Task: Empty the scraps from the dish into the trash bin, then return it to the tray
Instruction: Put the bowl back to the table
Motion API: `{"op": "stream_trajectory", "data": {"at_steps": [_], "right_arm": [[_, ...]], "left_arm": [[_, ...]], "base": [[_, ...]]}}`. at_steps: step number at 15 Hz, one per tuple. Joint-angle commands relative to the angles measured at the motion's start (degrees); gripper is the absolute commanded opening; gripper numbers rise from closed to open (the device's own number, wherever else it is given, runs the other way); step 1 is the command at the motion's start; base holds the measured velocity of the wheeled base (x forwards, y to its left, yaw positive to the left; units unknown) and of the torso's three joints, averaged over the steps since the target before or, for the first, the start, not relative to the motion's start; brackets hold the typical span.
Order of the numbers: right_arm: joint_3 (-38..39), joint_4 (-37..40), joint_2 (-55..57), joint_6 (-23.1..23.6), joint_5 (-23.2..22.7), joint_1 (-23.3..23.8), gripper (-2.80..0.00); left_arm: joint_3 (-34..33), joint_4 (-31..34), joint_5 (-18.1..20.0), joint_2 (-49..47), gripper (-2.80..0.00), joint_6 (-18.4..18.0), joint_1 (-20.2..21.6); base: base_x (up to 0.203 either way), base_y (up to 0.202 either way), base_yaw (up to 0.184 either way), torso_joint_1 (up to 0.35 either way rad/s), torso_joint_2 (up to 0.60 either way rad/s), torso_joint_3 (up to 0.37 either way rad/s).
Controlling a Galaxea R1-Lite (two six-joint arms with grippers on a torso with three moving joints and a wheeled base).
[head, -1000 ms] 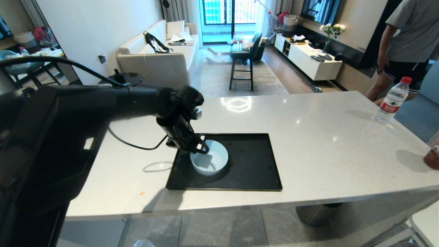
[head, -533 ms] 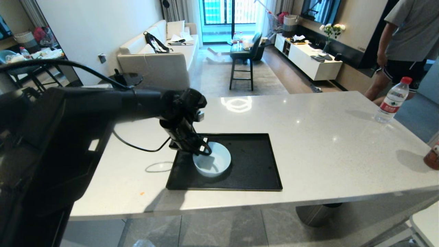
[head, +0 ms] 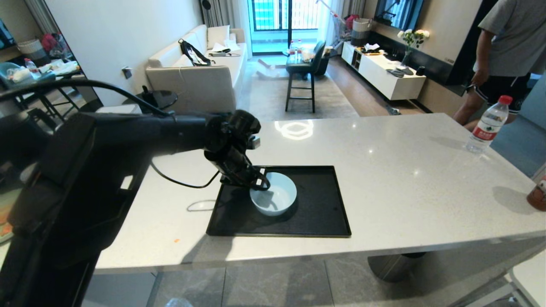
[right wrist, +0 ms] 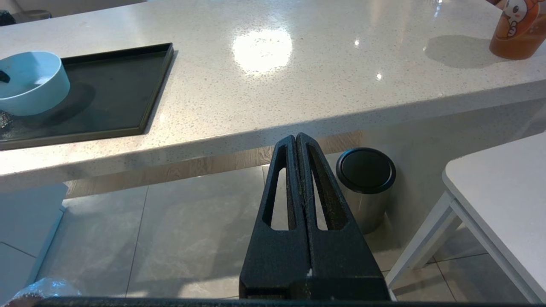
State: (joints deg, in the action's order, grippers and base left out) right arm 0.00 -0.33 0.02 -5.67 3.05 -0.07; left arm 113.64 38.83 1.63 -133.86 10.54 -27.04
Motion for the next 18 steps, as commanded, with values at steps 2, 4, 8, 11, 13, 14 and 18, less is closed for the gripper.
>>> {"op": "stream_trajectory", "data": {"at_steps": [2,4,8,11,13,14,18], "right_arm": [[0.0,0.0,0.0,0.0,0.0,0.0,-2.80],[0.0,0.0,0.0,0.0,0.0,0.0,-2.80],[0.0,-0.1,0.0,0.0,0.0,0.0,-2.80],[0.0,0.0,0.0,0.0,0.0,0.0,-2.80],[0.0,-0.1,0.0,0.0,0.0,0.0,-2.80],[0.0,-0.1,0.0,0.0,0.0,0.0,-2.80],[0.0,0.0,0.0,0.0,0.0,0.0,-2.80]], "left_arm": [[0.0,0.1,1.0,-0.9,-2.80,0.0,0.1],[0.0,-0.6,1.1,-1.6,-2.80,0.0,0.1],[0.0,-0.9,1.1,-2.0,-2.80,-0.1,0.1],[0.0,-0.9,1.2,-2.4,-2.80,-0.1,0.1],[0.0,-0.9,1.3,-2.5,-2.80,-0.1,0.1],[0.0,-0.9,1.7,-2.5,-2.80,-0.1,0.1],[0.0,-0.9,1.9,-2.5,0.00,-0.1,0.3]], "base": [[0.000,0.000,0.000,0.000,0.00,0.000],[0.000,0.000,0.000,0.000,0.00,0.000],[0.000,0.000,0.000,0.000,0.00,0.000],[0.000,0.000,0.000,0.000,0.00,0.000],[0.000,0.000,0.000,0.000,0.00,0.000],[0.000,0.000,0.000,0.000,0.00,0.000],[0.000,0.000,0.000,0.000,0.00,0.000]]}}
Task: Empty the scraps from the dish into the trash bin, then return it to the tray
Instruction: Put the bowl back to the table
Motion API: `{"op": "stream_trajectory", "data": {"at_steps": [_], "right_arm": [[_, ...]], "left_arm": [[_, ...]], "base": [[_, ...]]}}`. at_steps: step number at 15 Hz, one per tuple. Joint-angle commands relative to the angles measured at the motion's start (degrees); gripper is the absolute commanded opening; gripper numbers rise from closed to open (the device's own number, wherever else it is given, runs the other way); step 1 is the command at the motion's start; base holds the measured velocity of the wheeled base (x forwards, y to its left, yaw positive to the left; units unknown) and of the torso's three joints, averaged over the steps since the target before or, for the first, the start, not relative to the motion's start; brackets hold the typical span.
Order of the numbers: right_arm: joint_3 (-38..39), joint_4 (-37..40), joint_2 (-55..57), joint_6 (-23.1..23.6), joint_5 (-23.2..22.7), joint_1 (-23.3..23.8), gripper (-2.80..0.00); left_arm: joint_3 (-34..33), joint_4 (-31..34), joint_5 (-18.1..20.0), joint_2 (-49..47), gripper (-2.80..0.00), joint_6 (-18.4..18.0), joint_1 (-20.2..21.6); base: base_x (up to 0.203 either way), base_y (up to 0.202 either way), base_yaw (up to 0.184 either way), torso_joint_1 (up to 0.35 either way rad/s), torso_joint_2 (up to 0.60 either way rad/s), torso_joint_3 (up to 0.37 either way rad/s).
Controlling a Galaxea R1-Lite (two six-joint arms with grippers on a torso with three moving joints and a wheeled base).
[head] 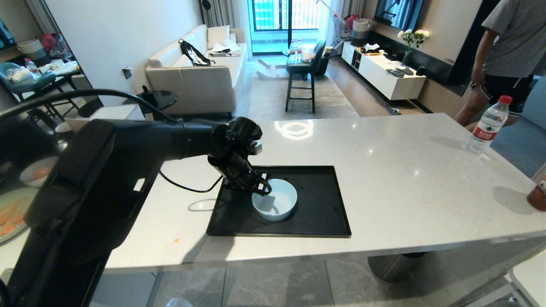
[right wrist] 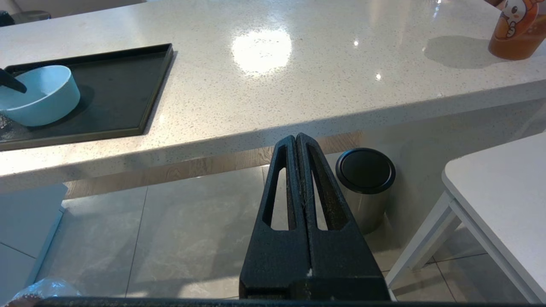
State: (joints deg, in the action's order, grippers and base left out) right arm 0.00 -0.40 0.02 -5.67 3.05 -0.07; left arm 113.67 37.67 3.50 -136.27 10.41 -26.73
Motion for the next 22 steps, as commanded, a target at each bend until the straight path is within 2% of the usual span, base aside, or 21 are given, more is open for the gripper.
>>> {"op": "stream_trajectory", "data": {"at_steps": [1,22], "right_arm": [[0.0,0.1,0.0,0.0,0.0,0.0,-2.80],[0.0,0.1,0.0,0.0,0.0,0.0,-2.80]], "left_arm": [[0.0,0.5,0.0,0.0,0.00,0.1,0.0],[-1.1,2.2,-0.6,14.3,0.00,0.3,-1.1]], "base": [[0.000,0.000,0.000,0.000,0.00,0.000],[0.000,0.000,0.000,0.000,0.00,0.000]]}}
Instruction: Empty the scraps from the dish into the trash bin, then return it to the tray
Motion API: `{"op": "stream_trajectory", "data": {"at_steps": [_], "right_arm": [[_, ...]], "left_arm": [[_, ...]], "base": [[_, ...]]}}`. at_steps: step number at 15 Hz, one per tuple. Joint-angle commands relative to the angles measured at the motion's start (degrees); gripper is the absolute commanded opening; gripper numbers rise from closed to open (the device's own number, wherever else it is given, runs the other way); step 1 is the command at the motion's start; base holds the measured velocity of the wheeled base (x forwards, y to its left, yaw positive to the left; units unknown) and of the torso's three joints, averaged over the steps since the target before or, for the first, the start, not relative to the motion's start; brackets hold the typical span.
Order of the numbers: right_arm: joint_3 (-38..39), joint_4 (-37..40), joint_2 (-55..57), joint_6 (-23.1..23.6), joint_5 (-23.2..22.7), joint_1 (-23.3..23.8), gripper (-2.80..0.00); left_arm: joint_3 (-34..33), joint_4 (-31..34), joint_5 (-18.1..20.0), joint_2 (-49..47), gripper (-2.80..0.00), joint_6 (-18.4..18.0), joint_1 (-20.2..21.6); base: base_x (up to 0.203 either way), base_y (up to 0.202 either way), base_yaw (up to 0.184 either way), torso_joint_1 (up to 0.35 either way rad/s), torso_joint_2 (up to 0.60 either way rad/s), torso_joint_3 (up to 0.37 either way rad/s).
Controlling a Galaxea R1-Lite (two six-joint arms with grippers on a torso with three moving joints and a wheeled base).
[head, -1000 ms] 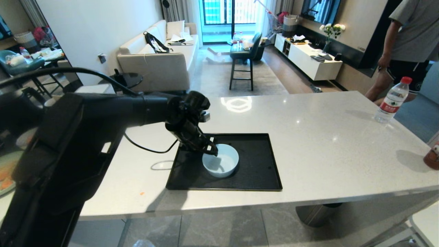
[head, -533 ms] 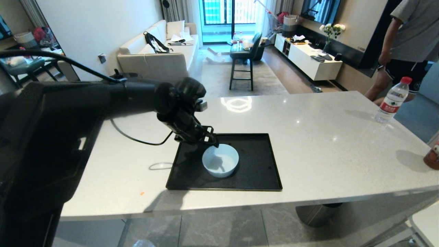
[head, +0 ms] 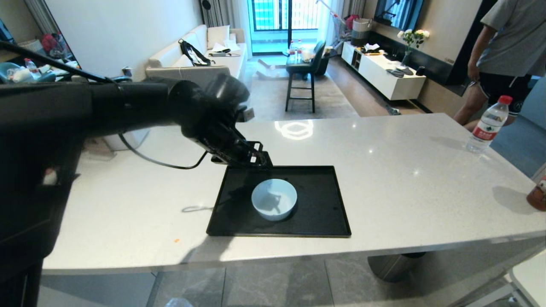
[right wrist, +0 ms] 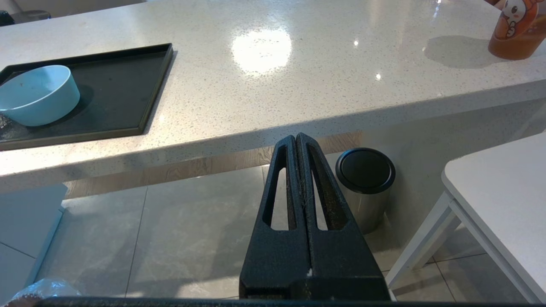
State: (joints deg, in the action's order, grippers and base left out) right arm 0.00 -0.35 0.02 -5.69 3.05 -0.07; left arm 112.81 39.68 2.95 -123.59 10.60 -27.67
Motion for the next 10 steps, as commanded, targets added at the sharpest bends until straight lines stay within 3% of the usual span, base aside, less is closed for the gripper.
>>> {"op": "stream_trajectory", "data": {"at_steps": [1,2,3,10], "right_arm": [[0.0,0.0,0.0,0.0,0.0,0.0,-2.80],[0.0,0.0,0.0,0.0,0.0,0.0,-2.80],[0.0,-0.1,0.0,0.0,0.0,0.0,-2.80],[0.0,0.0,0.0,0.0,0.0,0.0,-2.80]], "left_arm": [[-0.8,0.3,-0.1,2.4,0.00,0.1,-0.3],[-1.6,0.2,-0.1,3.1,-1.62,0.1,-0.3],[-2.8,0.2,-0.1,4.3,-2.80,0.1,-0.3],[-9.0,0.0,-0.4,12.7,-2.80,-0.1,0.3]], "base": [[0.000,0.000,0.000,0.000,0.00,0.000],[0.000,0.000,0.000,0.000,0.00,0.000],[0.000,0.000,0.000,0.000,0.00,0.000],[0.000,0.000,0.000,0.000,0.00,0.000]]}}
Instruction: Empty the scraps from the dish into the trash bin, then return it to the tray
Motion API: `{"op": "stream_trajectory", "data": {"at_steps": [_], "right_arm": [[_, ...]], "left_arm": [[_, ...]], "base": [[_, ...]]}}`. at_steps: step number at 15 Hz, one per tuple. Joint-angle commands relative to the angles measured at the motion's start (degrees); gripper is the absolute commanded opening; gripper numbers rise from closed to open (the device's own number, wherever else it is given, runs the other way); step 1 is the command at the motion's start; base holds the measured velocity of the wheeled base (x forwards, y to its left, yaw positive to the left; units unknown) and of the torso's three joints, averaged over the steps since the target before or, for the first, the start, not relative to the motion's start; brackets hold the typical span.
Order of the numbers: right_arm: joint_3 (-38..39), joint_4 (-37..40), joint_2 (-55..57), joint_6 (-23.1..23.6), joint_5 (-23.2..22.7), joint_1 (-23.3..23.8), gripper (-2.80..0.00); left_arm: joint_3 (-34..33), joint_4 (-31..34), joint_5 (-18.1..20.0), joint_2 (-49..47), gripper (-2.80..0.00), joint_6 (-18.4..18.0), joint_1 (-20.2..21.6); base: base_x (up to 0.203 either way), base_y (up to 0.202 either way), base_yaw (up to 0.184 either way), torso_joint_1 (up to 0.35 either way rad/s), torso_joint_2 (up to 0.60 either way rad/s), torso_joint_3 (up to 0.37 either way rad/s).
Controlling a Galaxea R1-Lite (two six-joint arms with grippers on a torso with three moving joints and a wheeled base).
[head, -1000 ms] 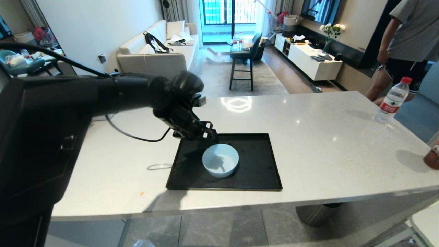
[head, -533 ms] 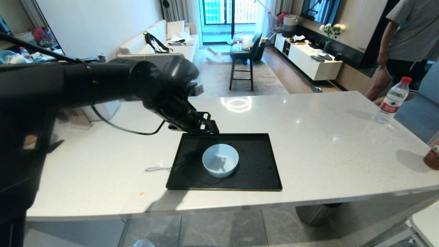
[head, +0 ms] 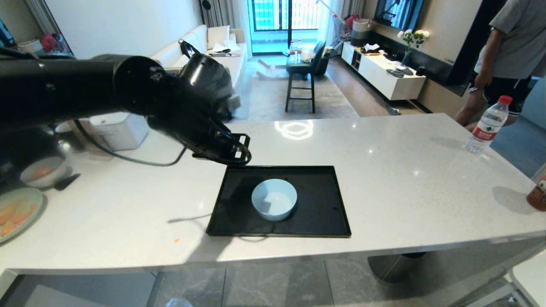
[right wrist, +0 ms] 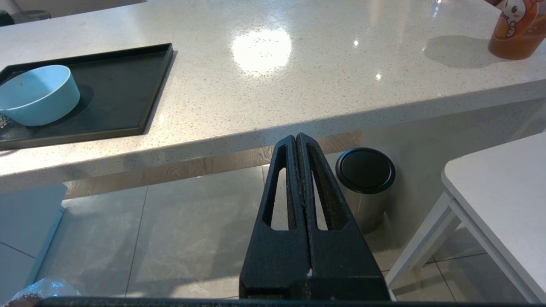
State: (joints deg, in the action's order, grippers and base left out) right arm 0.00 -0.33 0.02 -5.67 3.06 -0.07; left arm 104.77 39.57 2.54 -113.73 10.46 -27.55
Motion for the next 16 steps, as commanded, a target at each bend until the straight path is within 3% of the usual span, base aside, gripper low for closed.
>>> {"op": "stream_trajectory", "data": {"at_steps": [1,7,12,16], "right_arm": [[0.0,0.0,0.0,0.0,0.0,0.0,-2.80],[0.0,0.0,0.0,0.0,0.0,0.0,-2.80],[0.0,-0.1,0.0,0.0,0.0,0.0,-2.80],[0.0,-0.1,0.0,0.0,0.0,0.0,-2.80]], "left_arm": [[-2.0,0.0,0.0,4.4,-2.80,0.0,0.4],[-13.1,-0.2,0.1,19.7,-2.80,0.0,5.0],[-25.3,-1.2,0.3,33.5,-2.80,-0.4,12.0],[-41.6,-11.1,0.6,44.0,-2.80,-0.4,20.4]], "base": [[0.000,0.000,0.000,0.000,0.00,0.000],[0.000,0.000,0.000,0.000,0.00,0.000],[0.000,0.000,0.000,0.000,0.00,0.000],[0.000,0.000,0.000,0.000,0.00,0.000]]}}
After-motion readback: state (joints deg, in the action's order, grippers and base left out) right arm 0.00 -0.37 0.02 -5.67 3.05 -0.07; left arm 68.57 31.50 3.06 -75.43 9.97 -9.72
